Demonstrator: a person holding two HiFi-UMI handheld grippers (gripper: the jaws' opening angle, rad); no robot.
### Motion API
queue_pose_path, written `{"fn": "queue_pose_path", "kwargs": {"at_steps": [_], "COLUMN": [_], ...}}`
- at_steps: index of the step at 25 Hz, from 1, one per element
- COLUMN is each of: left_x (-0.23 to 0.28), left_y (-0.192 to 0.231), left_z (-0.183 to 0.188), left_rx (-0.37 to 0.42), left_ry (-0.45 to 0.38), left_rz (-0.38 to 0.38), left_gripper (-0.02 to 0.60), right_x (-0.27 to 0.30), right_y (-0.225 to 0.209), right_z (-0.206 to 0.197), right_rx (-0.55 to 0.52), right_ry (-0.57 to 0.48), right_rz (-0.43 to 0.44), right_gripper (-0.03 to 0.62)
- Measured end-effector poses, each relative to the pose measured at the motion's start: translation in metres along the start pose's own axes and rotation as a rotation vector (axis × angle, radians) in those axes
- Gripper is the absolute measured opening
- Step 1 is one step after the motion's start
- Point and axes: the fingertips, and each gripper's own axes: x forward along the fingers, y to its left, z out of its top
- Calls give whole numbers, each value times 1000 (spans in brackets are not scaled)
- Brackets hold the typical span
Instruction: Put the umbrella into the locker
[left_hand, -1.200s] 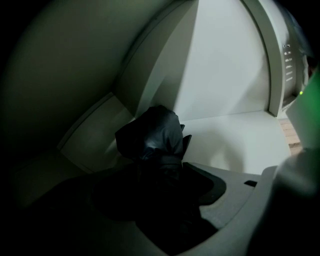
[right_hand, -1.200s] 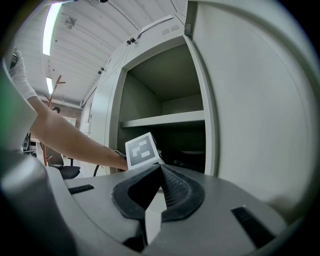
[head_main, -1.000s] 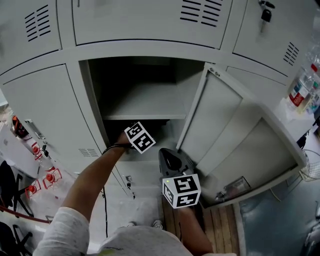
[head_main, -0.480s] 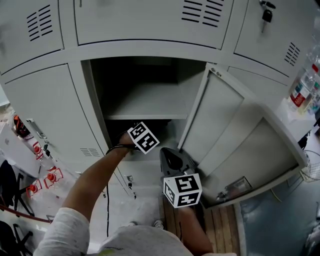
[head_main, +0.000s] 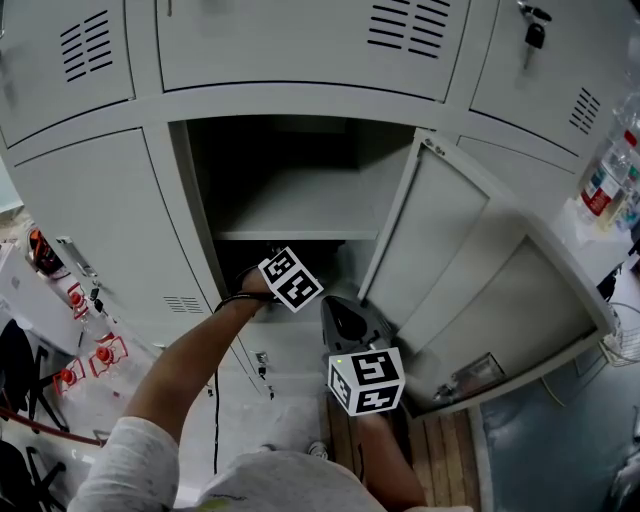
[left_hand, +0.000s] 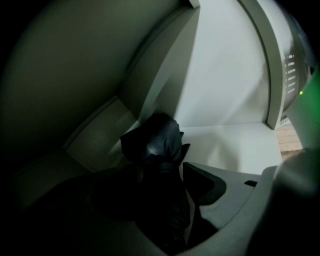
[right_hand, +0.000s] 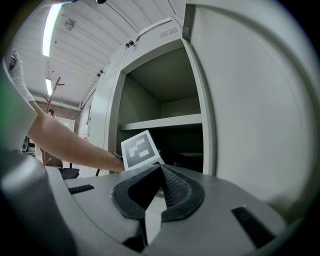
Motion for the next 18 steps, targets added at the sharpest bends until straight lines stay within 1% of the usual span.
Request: {"fn": "queue_pose_path", "kwargs": {"at_steps": [7, 10, 18], "left_x": [-11, -19, -40], "left_y": [0, 2, -2], "left_z": [9, 14, 20], "left_rx": [-72, -82, -120], "left_ry": [-54, -88, -161], "left_rz": [-14, 3, -7], "left_gripper": [273, 273, 272], "right_x": [-1, -2, -4], "right_y": [-3, -3, -1], "right_z": [1, 3, 9], "right_rx": [17, 23, 18], "right_ry": [-7, -12, -21], "right_rz": [-6, -6, 1], "right_gripper": [3, 3, 3]}}
